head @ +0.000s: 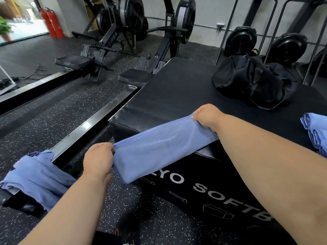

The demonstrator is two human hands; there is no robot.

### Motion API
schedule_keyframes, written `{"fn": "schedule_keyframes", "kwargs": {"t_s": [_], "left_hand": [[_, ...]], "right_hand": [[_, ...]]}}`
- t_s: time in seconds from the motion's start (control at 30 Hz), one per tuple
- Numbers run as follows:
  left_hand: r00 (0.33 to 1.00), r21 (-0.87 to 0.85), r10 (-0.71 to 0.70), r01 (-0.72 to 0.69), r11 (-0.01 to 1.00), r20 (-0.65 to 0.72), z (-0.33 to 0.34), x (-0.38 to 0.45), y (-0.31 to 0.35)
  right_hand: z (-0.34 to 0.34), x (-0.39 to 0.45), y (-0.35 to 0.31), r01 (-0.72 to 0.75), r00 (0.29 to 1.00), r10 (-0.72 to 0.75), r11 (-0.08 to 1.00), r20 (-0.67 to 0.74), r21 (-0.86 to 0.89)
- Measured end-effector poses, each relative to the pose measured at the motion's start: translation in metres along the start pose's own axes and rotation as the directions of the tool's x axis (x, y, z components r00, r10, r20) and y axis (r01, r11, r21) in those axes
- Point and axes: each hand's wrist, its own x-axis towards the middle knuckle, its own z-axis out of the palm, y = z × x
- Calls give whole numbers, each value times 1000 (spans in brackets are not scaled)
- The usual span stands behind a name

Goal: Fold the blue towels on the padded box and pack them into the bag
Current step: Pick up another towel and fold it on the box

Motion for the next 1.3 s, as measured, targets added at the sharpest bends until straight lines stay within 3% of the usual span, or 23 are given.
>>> {"fn": "schedule_keyframes", "kwargs": {"t_s": [0.1, 0.2, 0.27, 0.47, 0.6, 0.77, 0.93, 1.3], "left_hand": [[1000, -13, -2, 2, 1000, 4, 0, -5, 6], [999, -1, 36, -36, 999, 22, 2, -13, 12], [994, 1, 102, -103, 995, 48, 4, -22, 15], [953, -71, 271, -263, 962, 139, 11, -45, 26], [879, -135, 357, -331, 934, 316, 26, -67, 32], [794, -107, 357, -352, 930, 491, 64, -110, 22], [719, -14, 431, -506, 863, 546, 96, -150, 15], [667, 166, 354, -585, 794, 655, 169, -188, 17]], "right_hand": [[-1, -3, 2, -7, 1000, 6, 998, 14, 69], [-4, -19, 8, 36, 999, -42, 961, 15, 272], [-11, -36, 13, 81, 997, -69, 912, -45, 401], [-58, -111, 49, 264, 962, -168, 776, -216, 573], [-100, -170, 82, 420, 876, -210, 775, -434, 473], [-133, -219, 126, 411, 817, -134, 818, -560, 403], [-152, -245, 175, 349, 807, -40, 837, -589, 422], [-190, -250, 252, 276, 753, 122, 833, -646, 480]]}}
